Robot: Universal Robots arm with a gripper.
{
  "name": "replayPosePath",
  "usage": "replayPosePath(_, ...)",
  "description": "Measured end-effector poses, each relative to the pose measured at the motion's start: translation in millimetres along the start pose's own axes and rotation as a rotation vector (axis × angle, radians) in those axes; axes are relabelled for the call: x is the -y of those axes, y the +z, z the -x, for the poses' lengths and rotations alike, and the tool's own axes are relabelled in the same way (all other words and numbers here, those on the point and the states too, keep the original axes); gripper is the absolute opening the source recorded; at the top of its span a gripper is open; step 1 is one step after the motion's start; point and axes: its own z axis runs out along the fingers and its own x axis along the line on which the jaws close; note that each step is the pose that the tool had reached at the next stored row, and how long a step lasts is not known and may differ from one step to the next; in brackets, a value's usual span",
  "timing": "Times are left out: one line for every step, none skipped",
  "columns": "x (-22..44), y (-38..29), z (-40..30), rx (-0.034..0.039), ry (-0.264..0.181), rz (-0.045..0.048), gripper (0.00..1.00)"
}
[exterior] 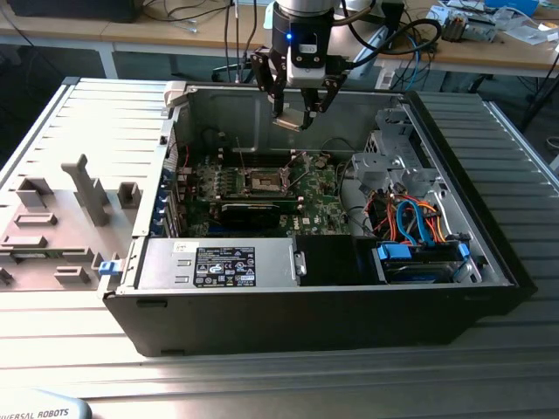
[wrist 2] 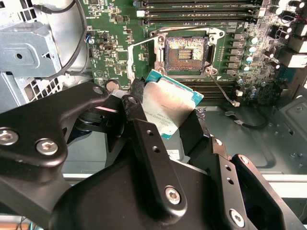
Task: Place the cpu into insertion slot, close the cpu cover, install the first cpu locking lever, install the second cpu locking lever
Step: 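Place the cpu into insertion slot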
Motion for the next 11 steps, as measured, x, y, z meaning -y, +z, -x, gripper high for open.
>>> replayPosePath(0.0, 0.0, 0.0, 0.0000, 0.000, 0.0000, 0.54)
replayPosePath(0.0, 0.0, 0.0, 0.0002, 0.002, 0.0000, 0.54)
replayPosePath(0.0, 0.0, 0.0, 0.0003, 0.003, 0.0000, 0.54)
replayPosePath(0.0, 0.0, 0.0, 0.0003, 0.003, 0.0000, 0.54)
replayPosePath(0.0, 0.0, 0.0, 0.0004, 0.004, 0.0001, 0.54)
replayPosePath(0.0, 0.0, 0.0, 0.0004, 0.004, 0.0001, 0.54)
replayPosePath(0.0, 0.0, 0.0, 0.0004, 0.005, 0.0001, 0.54)
replayPosePath(0.0, 0.0, 0.0, 0.0005, 0.005, 0.0001, 0.54)
replayPosePath(0.0, 0.0, 0.0, 0.0005, 0.006, 0.0001, 0.54)
replayPosePath(0.0, 0.0, 0.0, 0.0005, 0.006, 0.0001, 0.54)
replayPosePath(0.0, 0.0, 0.0, 0.0006, 0.006, 0.0001, 0.54)
